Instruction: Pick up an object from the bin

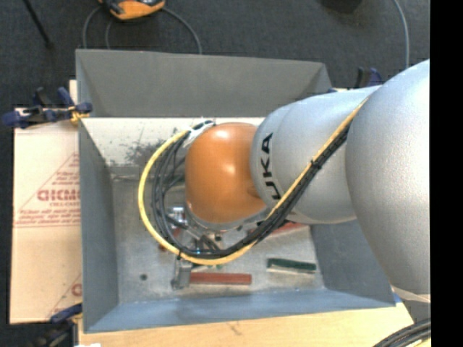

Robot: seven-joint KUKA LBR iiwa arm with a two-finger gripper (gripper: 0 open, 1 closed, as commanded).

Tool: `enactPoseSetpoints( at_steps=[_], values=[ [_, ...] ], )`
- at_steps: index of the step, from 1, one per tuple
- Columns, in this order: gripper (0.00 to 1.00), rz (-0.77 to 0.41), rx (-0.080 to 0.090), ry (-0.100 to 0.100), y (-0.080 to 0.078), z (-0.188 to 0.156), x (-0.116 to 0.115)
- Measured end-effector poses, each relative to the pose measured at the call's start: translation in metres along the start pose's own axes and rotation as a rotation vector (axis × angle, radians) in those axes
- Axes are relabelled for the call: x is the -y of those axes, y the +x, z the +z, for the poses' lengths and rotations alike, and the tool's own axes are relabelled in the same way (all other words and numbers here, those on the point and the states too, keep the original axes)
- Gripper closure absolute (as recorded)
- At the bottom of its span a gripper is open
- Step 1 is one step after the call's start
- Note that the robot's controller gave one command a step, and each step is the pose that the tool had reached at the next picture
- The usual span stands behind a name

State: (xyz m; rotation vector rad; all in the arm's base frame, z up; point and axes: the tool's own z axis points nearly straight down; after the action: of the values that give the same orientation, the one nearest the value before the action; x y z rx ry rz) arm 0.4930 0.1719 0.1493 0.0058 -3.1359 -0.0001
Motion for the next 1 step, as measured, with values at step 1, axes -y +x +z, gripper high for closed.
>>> enactPoseSetpoints(
  at_steps=[1],
  values=[
    [0.0,0.004,0.007,-0.001,-0.0021,-0.0041,0.0007]
  ],
)
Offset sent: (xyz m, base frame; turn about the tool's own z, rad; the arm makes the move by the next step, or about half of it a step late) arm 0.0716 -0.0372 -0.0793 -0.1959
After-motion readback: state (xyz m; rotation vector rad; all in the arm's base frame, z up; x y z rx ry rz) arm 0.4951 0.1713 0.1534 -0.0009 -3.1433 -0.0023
